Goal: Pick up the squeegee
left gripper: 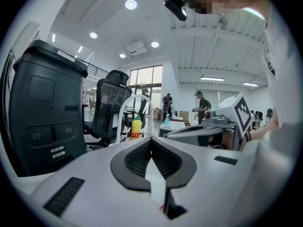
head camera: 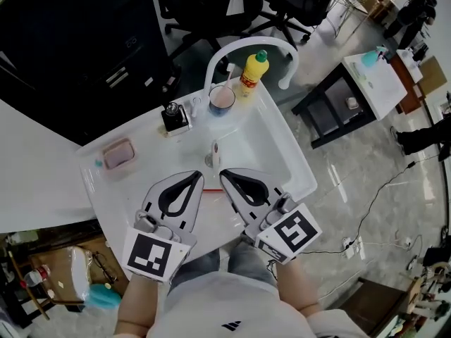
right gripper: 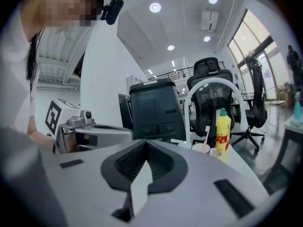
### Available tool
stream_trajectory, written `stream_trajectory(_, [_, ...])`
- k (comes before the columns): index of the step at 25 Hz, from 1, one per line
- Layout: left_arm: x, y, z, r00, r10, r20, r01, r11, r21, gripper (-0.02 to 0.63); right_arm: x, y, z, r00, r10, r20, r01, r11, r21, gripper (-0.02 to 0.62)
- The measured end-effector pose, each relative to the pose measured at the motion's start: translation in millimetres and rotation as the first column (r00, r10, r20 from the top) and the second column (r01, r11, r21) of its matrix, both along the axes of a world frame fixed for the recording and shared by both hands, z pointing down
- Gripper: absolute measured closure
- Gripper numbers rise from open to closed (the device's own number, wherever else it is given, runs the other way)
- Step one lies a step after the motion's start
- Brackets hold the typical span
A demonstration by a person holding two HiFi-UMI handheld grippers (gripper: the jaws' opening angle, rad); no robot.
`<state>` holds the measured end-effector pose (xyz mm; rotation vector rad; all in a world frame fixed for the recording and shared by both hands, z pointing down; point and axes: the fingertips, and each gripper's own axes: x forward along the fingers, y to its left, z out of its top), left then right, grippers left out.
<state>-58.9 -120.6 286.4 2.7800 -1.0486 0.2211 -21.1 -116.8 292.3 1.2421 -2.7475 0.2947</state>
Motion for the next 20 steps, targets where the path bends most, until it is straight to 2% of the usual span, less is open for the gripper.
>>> stream_trajectory(5, [-5.3,-8.3,14.6,0.999,0.027,-0.017,-0.028,0.999,-0.038,0.594,-0.8,-16.7,19.9,0.999,0.044,-0.005,-0.044,0.998,-0.053,0.586])
stream_trajectory(11, [-8.7,-15.7,31.8,0.999,0.026,-0.025,-0.028,0.997,-0.078,0.594,1.8,-30.0,57.6,0.996,0.086,-0.01,-0.087,0.984,-0.157,0.586])
stream_trajectory(17, [-9.5,-20.3,42.3,1.0,0.006,-0.021,-0.008,0.997,-0.079,0.594,11.9,-41.9,102.2,0.992,0.119,-0.029,-0.122,0.956,-0.266,0.586])
stream_trajectory(20, [-11.4,-22.3,50.7,1.0,0.001,-0.012,-0.002,0.996,-0.086,0.594,15.7,-49.4,128.6,0.99,0.12,-0.075,-0.138,0.937,-0.321,0.586])
